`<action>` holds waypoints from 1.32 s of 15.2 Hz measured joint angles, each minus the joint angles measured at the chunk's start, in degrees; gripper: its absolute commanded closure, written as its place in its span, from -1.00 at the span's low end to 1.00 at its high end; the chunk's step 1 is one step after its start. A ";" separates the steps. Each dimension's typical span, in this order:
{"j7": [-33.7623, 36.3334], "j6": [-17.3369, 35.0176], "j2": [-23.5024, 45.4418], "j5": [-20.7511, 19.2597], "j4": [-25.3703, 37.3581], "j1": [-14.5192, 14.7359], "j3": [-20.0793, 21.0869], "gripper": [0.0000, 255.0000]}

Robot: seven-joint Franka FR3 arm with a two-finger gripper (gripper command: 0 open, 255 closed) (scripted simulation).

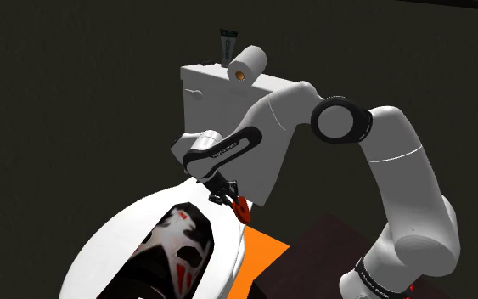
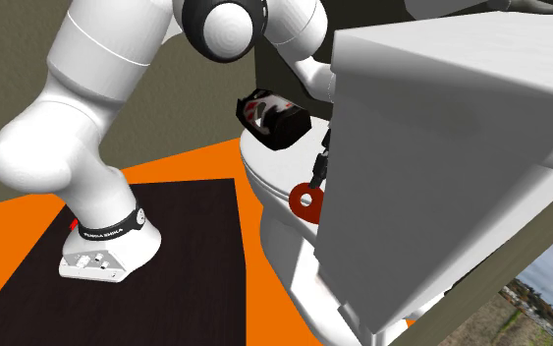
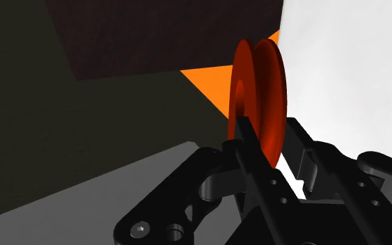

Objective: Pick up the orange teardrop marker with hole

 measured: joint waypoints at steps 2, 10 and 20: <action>0.00 0.00 0.00 0.00 0.01 0.01 0.00 1.00; -0.76 -2.15 -2.43 0.58 -0.09 -0.26 0.40 1.00; -2.25 -6.79 -6.98 1.75 0.40 -0.56 1.17 1.00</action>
